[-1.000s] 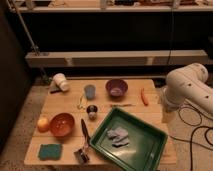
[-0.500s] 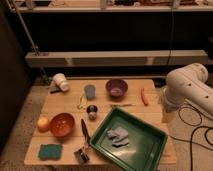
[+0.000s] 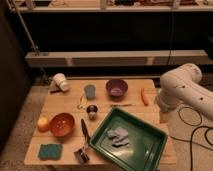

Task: Wipe red bowl with sponge

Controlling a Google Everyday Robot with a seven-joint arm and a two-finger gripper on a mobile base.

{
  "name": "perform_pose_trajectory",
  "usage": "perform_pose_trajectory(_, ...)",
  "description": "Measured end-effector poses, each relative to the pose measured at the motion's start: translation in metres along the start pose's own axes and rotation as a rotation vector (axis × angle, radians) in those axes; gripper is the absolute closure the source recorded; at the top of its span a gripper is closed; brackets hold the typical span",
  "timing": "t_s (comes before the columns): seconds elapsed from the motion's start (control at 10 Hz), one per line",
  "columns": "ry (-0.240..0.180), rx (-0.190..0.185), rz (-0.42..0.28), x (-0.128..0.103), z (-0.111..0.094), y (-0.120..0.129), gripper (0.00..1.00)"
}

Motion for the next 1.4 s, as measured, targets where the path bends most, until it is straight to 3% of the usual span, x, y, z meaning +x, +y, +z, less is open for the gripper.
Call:
perform_pose_trajectory(0.4, -0.003, 0.033, -0.245, -0.092, -0.017, 0.008, 0.35)
perform_pose_trajectory(0.8, -0.021, 0.074, -0.532, -0.197, -0.04, 0.032, 0.35)
perform_pose_trajectory(0.9, -0.037, 0.088, -0.635, -0.229, -0.047, 0.041, 0.35)
perform_pose_trajectory(1.0, -0.049, 0.095, -0.703, -0.248, -0.051, 0.048, 0.35)
perform_pose_trajectory(1.4, -0.051, 0.097, -0.718, -0.251, -0.052, 0.049, 0.35)
